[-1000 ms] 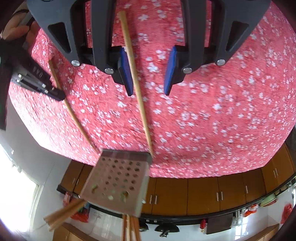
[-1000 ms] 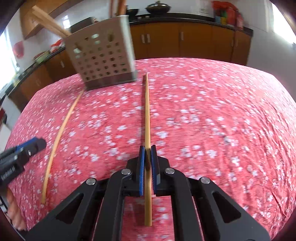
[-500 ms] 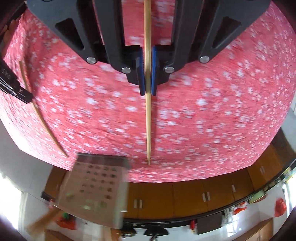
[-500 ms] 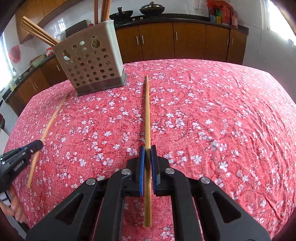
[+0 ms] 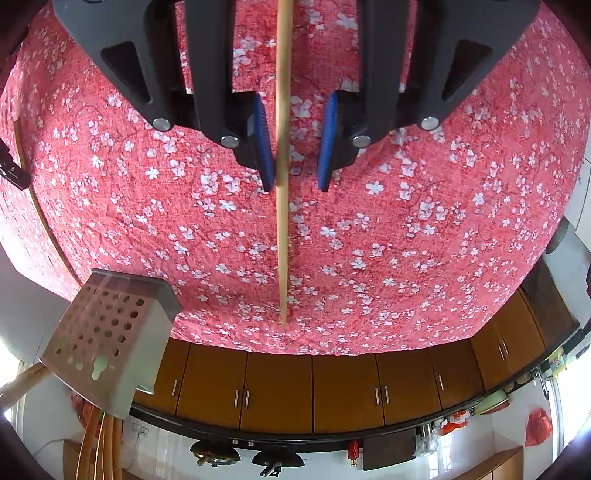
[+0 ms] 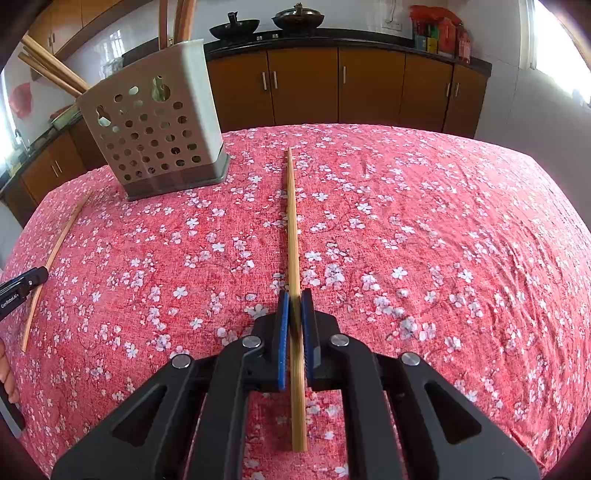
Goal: Organize utensils
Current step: 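Close the left tool on a chopstick while the right tool grasps the last one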
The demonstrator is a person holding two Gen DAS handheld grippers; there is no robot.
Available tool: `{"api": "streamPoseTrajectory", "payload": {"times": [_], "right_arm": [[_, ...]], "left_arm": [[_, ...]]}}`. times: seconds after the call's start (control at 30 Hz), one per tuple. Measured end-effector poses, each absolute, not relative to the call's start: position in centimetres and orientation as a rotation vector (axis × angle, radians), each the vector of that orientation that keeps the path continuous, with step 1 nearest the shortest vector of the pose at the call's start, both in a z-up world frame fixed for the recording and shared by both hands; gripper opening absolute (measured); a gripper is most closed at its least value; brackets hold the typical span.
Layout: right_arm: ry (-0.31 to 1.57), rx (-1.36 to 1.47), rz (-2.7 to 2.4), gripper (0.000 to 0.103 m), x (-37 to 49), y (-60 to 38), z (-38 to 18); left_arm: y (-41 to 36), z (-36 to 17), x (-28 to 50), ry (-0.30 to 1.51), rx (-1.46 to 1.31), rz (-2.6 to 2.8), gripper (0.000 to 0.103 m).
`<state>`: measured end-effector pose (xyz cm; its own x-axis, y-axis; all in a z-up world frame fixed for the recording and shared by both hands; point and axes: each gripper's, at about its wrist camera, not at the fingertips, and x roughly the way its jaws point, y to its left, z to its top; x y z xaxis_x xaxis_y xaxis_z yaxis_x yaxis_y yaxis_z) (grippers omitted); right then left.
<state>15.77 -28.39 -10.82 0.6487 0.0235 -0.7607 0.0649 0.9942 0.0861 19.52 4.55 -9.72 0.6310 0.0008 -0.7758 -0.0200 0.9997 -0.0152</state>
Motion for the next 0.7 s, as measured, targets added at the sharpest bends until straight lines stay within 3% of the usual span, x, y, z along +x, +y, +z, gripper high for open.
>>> {"api": "streamPoseTrajectory", "payload": {"times": [0.7], "right_arm": [[0.863, 0.116, -0.026, 0.008, 15.65, -28.42, -10.86]], "left_arm": [[4.57, -9.72, 19.46, 0.887, -0.038, 0.008, 0.026]]}}
